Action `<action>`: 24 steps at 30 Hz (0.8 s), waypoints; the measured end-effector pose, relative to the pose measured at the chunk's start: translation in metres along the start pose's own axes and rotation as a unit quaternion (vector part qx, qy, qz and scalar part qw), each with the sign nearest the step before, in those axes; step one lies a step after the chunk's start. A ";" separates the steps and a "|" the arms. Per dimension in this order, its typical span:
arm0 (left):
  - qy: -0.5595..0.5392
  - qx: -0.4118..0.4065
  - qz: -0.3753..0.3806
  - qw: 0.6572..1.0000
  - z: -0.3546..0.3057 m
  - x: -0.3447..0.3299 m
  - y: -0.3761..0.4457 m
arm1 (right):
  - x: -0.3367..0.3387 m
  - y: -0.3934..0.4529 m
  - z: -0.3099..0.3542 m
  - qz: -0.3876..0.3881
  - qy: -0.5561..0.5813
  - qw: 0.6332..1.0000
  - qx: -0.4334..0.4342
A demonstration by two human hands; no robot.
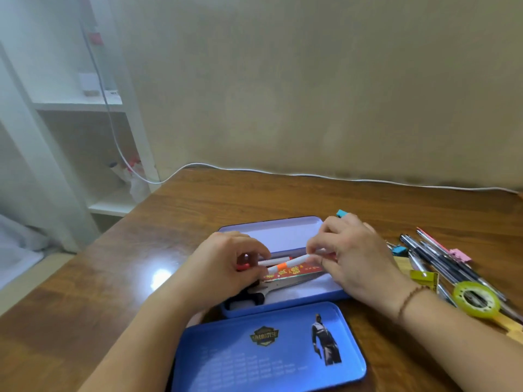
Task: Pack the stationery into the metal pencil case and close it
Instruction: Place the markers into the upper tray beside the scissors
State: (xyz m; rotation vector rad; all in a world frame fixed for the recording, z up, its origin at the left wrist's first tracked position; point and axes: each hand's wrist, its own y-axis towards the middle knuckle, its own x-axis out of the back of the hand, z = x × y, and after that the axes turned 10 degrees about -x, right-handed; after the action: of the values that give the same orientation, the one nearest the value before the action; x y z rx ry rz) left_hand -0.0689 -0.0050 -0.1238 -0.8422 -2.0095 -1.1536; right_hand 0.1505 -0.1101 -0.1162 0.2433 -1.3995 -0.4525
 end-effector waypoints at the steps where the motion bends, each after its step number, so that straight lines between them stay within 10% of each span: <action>1: 0.008 0.005 0.000 1.000 0.003 0.001 0.000 | -0.002 0.002 0.002 0.016 -0.001 1.000 -0.007; 16: 0.108 0.107 0.031 0.988 -0.003 -0.006 0.003 | -0.005 0.014 0.013 0.039 -0.020 0.999 -0.024; 21: 0.096 0.104 0.005 0.990 -0.005 -0.005 0.003 | 0.048 0.011 -0.026 -0.029 0.112 0.979 -0.170; 24: 0.074 0.099 -0.004 0.992 -0.006 -0.006 0.002 | 0.072 -0.001 -0.041 0.099 0.009 0.965 -0.242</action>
State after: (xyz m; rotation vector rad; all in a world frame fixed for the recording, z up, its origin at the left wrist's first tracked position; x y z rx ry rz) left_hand -0.0622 -0.0103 -0.1253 -0.6306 -1.9675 -0.9714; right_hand 0.1985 -0.1471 -0.0591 -0.2873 -1.2372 -0.6083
